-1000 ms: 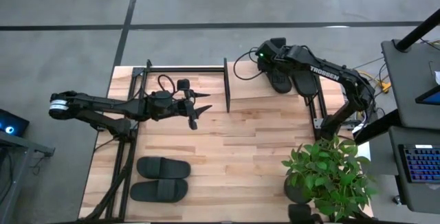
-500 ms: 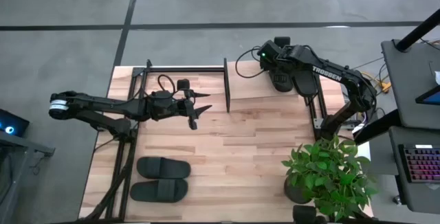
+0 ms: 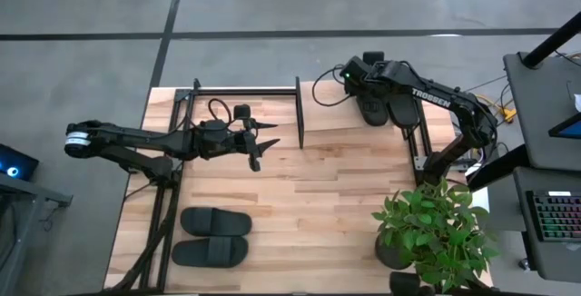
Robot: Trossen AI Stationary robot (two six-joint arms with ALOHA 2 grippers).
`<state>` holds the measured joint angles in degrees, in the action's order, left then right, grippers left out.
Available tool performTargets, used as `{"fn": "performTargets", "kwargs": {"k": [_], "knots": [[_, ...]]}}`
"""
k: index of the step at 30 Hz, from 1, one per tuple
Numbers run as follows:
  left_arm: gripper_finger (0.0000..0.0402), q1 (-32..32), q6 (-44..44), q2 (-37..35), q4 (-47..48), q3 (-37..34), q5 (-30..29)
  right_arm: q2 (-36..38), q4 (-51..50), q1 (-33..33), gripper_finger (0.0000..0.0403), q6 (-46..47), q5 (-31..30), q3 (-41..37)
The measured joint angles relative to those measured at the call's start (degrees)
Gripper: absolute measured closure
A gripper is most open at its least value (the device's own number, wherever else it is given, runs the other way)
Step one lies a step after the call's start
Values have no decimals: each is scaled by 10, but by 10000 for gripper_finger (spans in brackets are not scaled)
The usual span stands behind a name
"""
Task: Pick and place slides into the shelf
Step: Put the black slipper on the shelf
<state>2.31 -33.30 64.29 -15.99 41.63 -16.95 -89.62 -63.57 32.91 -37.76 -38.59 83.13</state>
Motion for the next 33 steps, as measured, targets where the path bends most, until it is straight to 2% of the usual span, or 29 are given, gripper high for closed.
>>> {"fn": "performTargets", "kwargs": {"k": [9, 17, 23, 30, 33], "knots": [[223, 0, 0, 0, 0, 0, 0, 0, -32, 0, 271, 19, 0, 0], [223, 0, 0, 0, 0, 0, 0, 1, -43, 0, 219, 37, 0, 0], [223, 0, 0, -1, 0, 0, 0, 9, -58, -1, 199, 53, 30, 0], [223, 0, 1, -6, -1, 0, 0, 41, -59, -23, 198, 87, 34, 0], [223, 0, 1, -7, -4, 0, 0, 69, -46, -38, 198, 108, 77, 0]]}}
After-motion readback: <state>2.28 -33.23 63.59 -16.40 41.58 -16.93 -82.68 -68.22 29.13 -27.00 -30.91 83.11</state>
